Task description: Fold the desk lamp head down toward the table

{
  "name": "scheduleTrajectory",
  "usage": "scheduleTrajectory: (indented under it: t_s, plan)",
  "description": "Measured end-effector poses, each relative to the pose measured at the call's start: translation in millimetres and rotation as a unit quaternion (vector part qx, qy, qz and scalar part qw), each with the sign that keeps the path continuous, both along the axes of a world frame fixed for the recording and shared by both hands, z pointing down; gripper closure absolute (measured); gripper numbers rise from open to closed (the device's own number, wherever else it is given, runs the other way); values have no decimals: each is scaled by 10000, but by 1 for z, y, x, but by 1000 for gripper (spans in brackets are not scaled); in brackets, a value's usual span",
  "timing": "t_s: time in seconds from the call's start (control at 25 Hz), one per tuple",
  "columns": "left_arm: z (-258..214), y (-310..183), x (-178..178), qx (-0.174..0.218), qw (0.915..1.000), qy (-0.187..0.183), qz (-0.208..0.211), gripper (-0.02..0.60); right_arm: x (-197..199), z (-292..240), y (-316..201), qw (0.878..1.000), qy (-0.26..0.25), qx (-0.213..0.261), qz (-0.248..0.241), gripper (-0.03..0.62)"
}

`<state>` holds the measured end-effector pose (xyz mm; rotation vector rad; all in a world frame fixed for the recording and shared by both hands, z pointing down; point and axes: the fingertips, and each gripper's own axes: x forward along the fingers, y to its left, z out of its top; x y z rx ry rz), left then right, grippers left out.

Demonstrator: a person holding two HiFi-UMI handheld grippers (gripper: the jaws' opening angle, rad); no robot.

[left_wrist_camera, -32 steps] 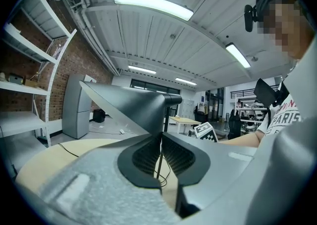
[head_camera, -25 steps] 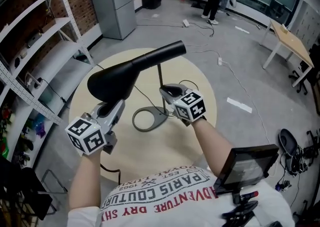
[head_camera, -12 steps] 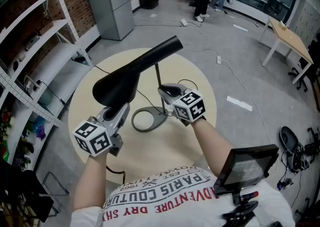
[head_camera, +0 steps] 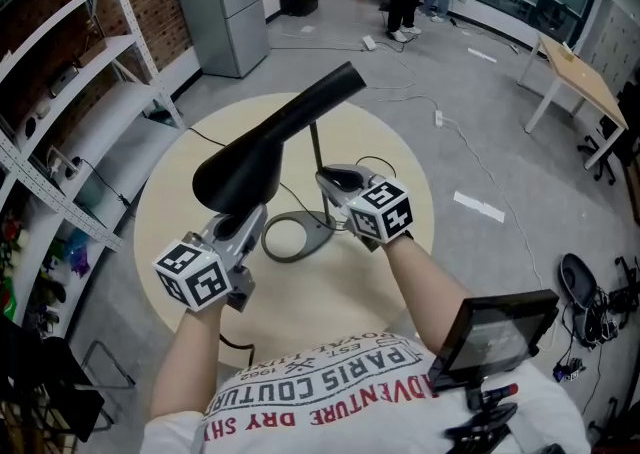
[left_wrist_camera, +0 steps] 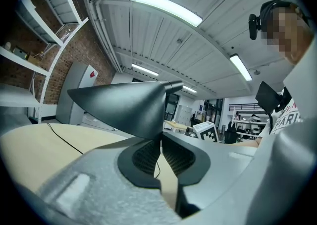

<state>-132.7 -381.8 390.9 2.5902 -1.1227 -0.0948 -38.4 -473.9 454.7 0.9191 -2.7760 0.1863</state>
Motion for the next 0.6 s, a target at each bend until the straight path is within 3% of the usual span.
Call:
scheduleTrajectory:
  t_s: [0.6]
  plan:
    - [10,-1,10,-54,9996,263,10,560,-3,-2,3,9999,-111,51,-52,539]
